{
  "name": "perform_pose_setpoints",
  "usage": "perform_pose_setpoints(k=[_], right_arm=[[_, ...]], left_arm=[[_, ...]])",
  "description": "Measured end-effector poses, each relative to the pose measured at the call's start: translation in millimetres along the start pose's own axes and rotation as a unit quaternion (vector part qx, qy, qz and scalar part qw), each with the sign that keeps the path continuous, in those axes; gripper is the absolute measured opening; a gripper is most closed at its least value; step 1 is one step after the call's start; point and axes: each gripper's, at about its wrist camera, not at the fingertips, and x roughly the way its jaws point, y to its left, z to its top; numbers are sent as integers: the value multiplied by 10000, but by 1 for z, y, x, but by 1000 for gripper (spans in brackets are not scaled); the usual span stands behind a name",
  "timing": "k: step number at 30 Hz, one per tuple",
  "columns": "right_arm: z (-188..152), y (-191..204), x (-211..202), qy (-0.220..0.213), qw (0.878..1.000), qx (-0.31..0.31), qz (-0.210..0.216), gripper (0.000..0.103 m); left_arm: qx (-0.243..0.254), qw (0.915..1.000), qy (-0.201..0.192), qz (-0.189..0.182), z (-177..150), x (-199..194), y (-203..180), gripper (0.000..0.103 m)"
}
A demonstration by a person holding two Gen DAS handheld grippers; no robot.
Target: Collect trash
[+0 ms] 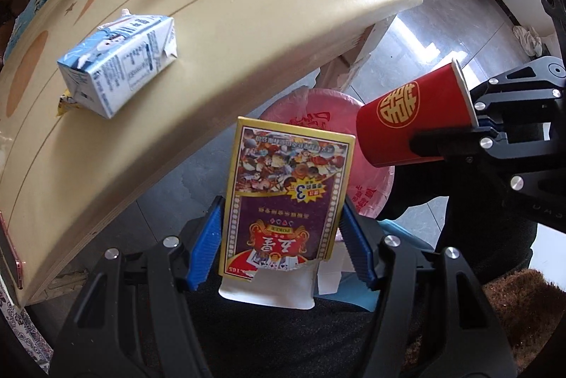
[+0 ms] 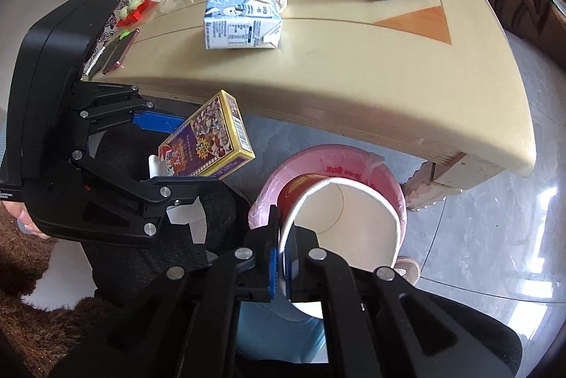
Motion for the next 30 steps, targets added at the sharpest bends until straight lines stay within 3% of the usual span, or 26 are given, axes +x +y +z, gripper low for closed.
perform_pose_setpoints(k=[9, 30], right_arm=[[-20, -21, 51, 249, 9991, 337, 45, 3], [-31, -79, 154, 911, 9897, 1055, 342, 4]], left_arm=[[232, 9991, 344, -105, -3, 56, -21, 63], [-278, 9858, 1471, -757, 5, 183, -13, 63]])
